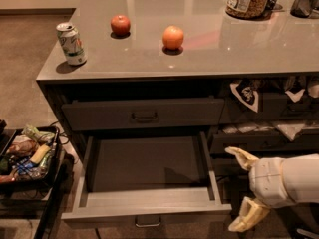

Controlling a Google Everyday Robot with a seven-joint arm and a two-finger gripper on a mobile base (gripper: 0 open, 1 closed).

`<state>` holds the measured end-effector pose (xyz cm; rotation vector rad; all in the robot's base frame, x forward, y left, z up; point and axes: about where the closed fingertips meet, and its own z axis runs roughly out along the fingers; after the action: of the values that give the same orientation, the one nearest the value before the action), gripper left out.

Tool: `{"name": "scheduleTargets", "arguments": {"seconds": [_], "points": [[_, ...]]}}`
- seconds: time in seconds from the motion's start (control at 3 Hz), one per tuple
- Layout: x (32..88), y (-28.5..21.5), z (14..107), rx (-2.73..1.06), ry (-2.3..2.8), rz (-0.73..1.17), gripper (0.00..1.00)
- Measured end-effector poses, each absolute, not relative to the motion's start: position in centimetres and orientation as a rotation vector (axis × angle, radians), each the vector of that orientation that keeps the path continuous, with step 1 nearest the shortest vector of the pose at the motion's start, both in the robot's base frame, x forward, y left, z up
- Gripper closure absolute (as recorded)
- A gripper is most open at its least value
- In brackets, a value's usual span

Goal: Close middle drawer

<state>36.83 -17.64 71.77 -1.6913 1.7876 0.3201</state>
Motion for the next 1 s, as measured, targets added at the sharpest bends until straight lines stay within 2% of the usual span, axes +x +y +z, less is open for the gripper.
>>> {"name": "scheduleTargets", "arguments": {"seconds": [0.67, 1.0], "points": [[37.8, -15.6, 65.1, -1.672, 1.837, 0.455, 0.0], [36.3, -15.2, 61.9, -1.652, 1.853, 0.51, 0.0]]}}
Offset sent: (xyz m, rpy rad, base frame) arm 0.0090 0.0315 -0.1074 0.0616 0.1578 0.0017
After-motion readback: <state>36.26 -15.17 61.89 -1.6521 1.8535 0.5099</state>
